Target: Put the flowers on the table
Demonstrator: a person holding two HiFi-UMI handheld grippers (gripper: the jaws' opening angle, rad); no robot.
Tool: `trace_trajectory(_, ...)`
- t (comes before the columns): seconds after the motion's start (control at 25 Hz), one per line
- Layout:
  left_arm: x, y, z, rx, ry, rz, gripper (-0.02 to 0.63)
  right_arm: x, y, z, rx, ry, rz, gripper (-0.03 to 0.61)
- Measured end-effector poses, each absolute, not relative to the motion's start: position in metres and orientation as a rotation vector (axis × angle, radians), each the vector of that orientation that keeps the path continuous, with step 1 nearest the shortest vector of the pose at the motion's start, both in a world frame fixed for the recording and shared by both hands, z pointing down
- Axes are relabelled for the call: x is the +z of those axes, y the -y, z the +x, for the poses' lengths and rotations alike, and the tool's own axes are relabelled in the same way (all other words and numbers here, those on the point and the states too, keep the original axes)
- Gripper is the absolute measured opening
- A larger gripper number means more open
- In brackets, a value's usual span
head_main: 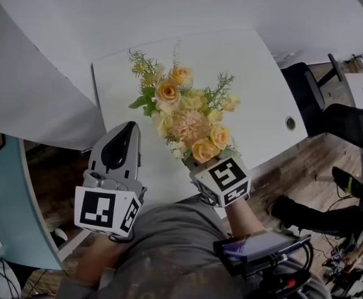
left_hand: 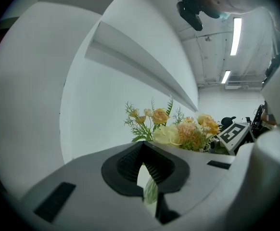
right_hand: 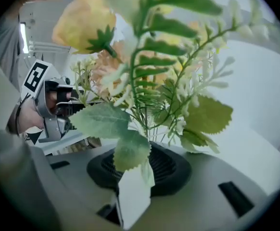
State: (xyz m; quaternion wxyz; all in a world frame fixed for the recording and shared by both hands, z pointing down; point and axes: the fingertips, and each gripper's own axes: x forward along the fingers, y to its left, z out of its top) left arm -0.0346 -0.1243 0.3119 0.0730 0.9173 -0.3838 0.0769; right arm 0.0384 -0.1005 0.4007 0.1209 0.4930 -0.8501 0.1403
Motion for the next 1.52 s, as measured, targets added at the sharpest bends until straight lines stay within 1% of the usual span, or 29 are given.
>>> trace_trajectory(0.24, 0.312, 0.141, -0.024, 0.24, 1.122, 2.761, 0.008, 0.408, 0.107, 0.049, 0.466, 2.45, 1.424, 0.126)
trace_trajectory(0.48, 0.313, 0.117, -0.038, 0.227, 1.121, 2.761, 0.008, 0.413, 0.079, 0.033, 0.487, 2.438, 1.366, 0.125)
trace_trajectory(0.8, 0.31, 0.112, -0.033, 0.224, 1.085, 2.783, 0.008, 0.411, 0.078, 0.034, 0.493, 2.424, 1.403, 0.121)
trace_trajectory(1.0, 0.315, 0.105, -0.036, 0.234, 1.058, 2.761, 0.008, 0.415, 0.065, 0.039, 0.552, 2.392, 1.444, 0.12)
trace_trajectory(1.12, 0.326, 0.101, -0.04, 0.251, 1.045, 2.733, 0.008, 0.417, 0.056, 0.045, 0.564, 2.358, 1.506, 0.099)
trace_trajectory(1.2, 0.333, 0.096, -0.041, 0.26, 1.037, 2.724, 0.008, 0.416, 0.051, 0.049, 0.563, 2.339, 1.551, 0.072)
trace_trajectory(1.28, 0.336, 0.091, -0.041, 0.266, 1.033, 2.726, 0.008, 0.412, 0.046, 0.051, 0.558, 2.337, 1.588, 0.03)
trace_trajectory(1.4, 0.337, 0.082, -0.035, 0.271, 1.028, 2.743, 0.008, 0.403, 0.038, 0.053, 0.546, 2.349, 1.619, 0.01)
trace_trajectory(1.52, 0.332, 0.07, -0.023, 0.282, 1.028, 2.783, 0.008, 0.391, 0.029, 0.059, 0.513, 2.374, 1.652, 0.008)
